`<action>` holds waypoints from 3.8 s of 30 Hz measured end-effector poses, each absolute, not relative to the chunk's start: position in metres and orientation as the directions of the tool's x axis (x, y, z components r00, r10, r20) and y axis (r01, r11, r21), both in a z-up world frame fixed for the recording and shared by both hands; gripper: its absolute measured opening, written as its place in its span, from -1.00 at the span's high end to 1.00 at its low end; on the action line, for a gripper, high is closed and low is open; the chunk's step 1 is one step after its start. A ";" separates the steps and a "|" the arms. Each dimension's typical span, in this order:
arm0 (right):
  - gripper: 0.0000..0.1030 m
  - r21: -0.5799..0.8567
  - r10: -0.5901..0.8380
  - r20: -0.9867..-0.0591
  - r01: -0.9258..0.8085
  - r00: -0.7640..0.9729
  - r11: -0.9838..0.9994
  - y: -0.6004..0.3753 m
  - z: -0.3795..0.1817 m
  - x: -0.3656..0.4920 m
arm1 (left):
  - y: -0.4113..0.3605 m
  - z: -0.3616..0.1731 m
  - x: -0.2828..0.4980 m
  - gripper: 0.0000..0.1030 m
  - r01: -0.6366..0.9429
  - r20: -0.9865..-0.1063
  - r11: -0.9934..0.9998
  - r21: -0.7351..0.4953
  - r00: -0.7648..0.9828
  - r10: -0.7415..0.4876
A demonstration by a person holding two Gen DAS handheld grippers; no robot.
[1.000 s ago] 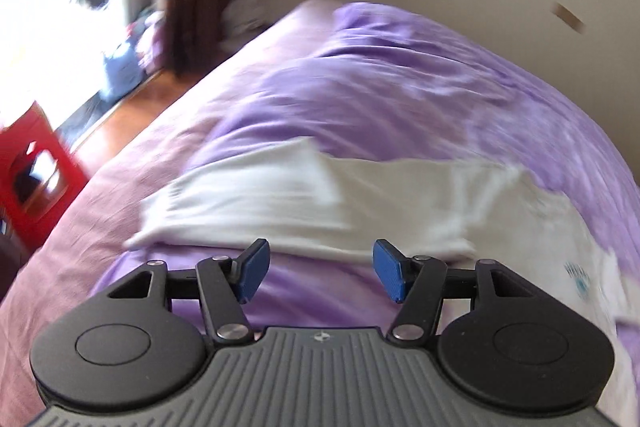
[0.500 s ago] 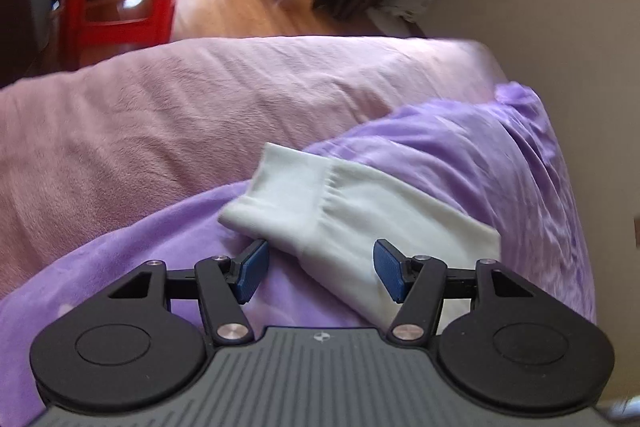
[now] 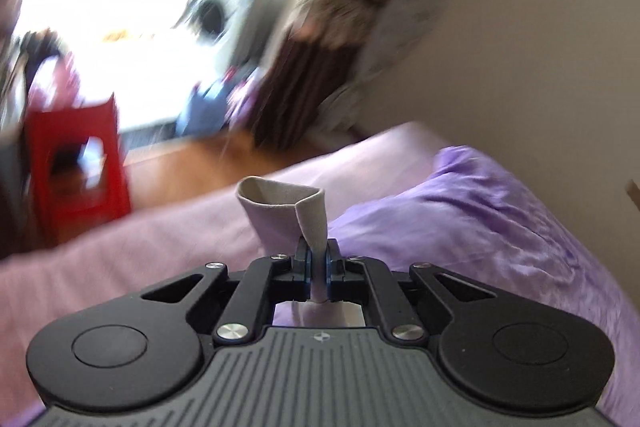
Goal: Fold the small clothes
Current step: 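Carry the cuff with the left gripper across the body and release, then reach the right gripper to the other sleeve cuff and grasp it, then lay the held sleeve across the body with the right gripper and open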
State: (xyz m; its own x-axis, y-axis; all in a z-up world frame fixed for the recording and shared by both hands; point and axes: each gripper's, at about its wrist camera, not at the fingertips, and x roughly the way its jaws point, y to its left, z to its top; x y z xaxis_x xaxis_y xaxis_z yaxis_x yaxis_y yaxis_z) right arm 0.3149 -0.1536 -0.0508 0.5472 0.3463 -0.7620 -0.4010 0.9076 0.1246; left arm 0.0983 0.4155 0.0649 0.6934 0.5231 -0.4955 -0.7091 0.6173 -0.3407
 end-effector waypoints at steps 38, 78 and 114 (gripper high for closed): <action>0.23 0.609 0.636 -0.710 -0.190 0.304 0.770 -0.155 -0.087 0.328 | 0.106 -0.031 0.234 -0.10 0.052 -0.725 0.991 -0.127 0.676 -0.129; 0.18 0.699 0.695 -0.681 -0.078 0.232 0.711 -0.136 -0.134 0.350 | 0.203 -0.042 0.199 0.22 -0.335 -0.658 0.905 -0.261 0.748 0.087; 0.97 0.493 0.537 -0.677 -0.232 0.503 0.838 -0.197 0.003 0.436 | 0.246 -0.053 0.244 0.11 -0.415 -0.724 0.792 -0.447 0.689 -0.047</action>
State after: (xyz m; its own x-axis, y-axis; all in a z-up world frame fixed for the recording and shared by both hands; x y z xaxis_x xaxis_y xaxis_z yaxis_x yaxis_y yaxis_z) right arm 0.4363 -0.1969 0.0031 0.5026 0.5374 -0.6772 -0.2317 0.8384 0.4933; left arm 0.2437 0.2456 -0.0529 0.6886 -0.0473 -0.7236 -0.4153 0.7923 -0.4469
